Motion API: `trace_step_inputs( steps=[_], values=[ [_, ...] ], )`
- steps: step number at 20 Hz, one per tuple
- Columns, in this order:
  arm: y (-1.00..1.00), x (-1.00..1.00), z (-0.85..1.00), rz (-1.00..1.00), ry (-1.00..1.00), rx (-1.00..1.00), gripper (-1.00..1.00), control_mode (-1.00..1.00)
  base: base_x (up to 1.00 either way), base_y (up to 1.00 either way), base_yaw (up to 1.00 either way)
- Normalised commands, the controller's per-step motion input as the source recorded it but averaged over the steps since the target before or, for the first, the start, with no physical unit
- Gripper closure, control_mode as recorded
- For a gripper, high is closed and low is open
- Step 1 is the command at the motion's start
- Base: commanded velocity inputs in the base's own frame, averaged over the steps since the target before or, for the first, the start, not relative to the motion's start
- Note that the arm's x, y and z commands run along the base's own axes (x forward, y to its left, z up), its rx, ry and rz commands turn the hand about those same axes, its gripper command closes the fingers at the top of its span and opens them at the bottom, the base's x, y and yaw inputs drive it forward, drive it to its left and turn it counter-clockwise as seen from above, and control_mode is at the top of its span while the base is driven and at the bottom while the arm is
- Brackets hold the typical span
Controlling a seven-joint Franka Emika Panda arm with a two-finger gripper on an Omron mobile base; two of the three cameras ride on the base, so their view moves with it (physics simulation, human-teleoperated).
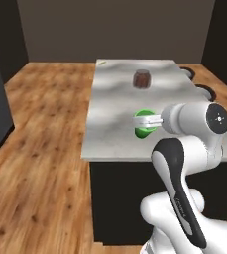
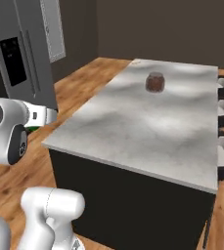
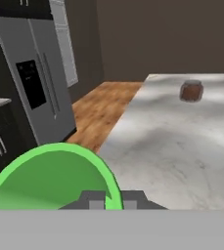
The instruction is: Open the cabinet directly in front. Then move the liquor and the cup to the dining counter with the jar on it.
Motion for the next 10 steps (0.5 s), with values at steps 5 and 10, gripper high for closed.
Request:
trace_step_inputs(
  steps=[5,10],
  values=[
    [0.00,0.00,0.00,0.00,0.00,0.00,1.00,1.00,0.21,1.00,-0.18],
    [0.00,0.00,0.00,0.00,0.00,0.00,1.00,1.00,0.27,1.00,-0.15]
  ],
)
